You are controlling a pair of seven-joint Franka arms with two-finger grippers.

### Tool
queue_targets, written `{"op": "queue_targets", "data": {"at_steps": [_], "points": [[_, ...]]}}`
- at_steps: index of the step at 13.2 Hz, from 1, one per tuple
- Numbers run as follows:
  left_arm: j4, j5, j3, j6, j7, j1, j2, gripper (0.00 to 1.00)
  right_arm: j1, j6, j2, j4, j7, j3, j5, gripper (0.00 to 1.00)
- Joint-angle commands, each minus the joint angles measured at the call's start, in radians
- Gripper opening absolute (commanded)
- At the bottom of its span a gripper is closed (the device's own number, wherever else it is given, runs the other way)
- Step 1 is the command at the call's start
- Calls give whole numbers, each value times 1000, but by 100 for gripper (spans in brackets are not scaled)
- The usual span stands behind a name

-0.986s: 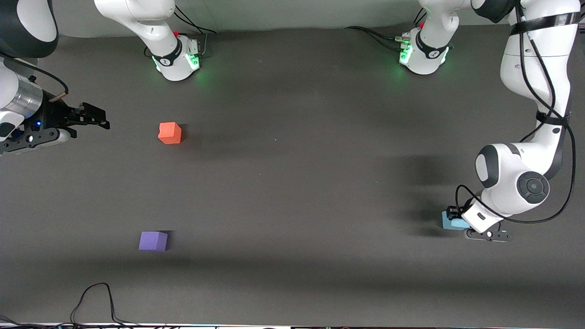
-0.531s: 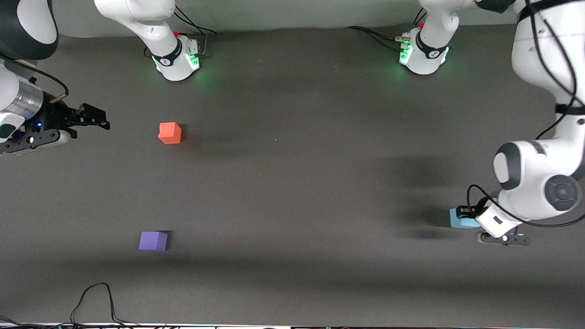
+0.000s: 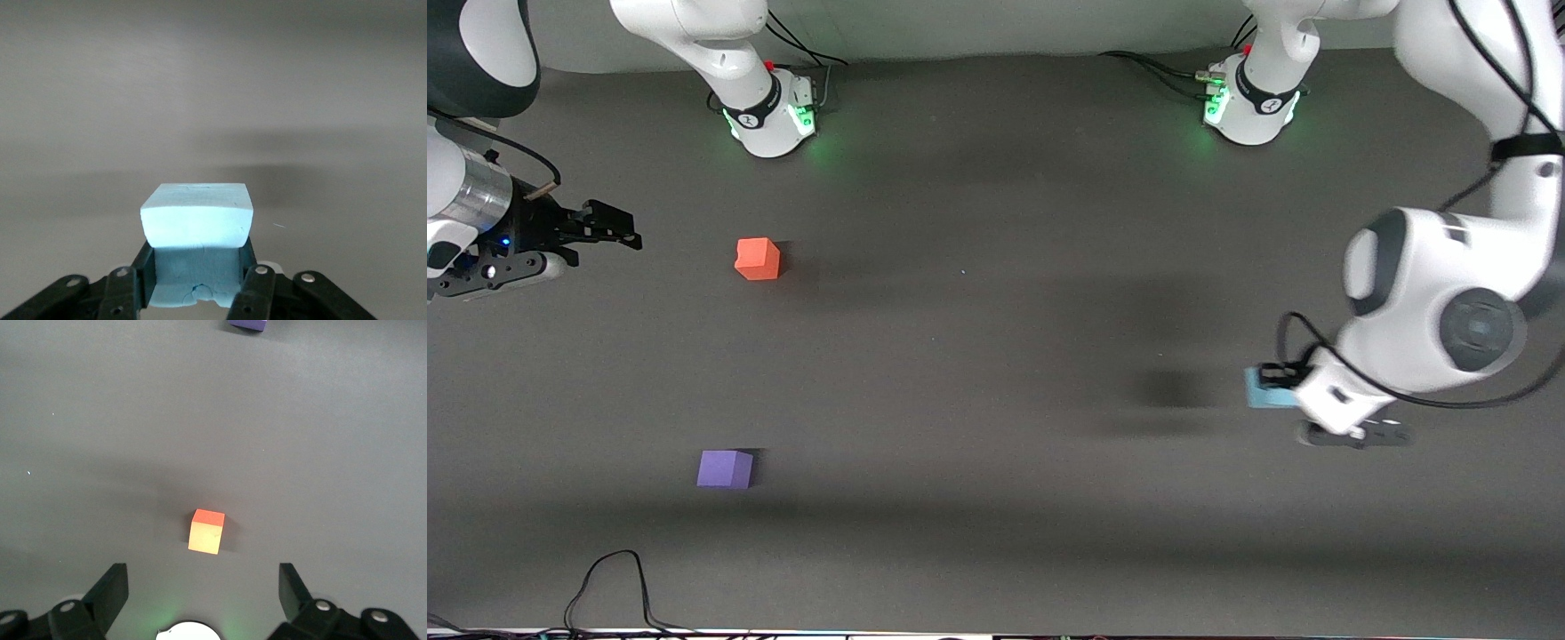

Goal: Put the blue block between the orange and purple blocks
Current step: 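Carry the light-blue cube with the left gripper toward the table middle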

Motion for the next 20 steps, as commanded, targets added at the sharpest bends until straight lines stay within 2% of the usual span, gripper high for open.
{"op": "queue_targets", "data": {"at_steps": [1,5,7,11,13,16,18,19,20], "points": [[55,-5,-24,-24,-238,-144,16,47,-8,-24,11,25,-26,0,17,100],[176,1,-44,17,-536,-383,136,47,-8,-24,11,25,-26,-2,17,100],[179,22,-43,135,-644,-493,188,47,-8,-24,11,25,-26,-2,17,100],[205,139,-38,292,-833,-672,330,47,-8,-24,11,25,-26,-2,17,100],[225,169,-36,330,-873,-716,393,47,-8,-24,13,25,-26,-2,17,100],[227,191,-35,360,-891,-724,435,47,-8,-24,11,25,-26,-2,19,100],[219,192,-35,367,-894,-724,441,52,-8,-24,11,25,-26,-2,17,100],[219,197,-35,367,-894,-724,449,60,-8,-24,13,25,-26,-2,19,100],[219,199,-35,369,-891,-723,449,89,-8,-24,11,25,-24,-2,17,100]]}}
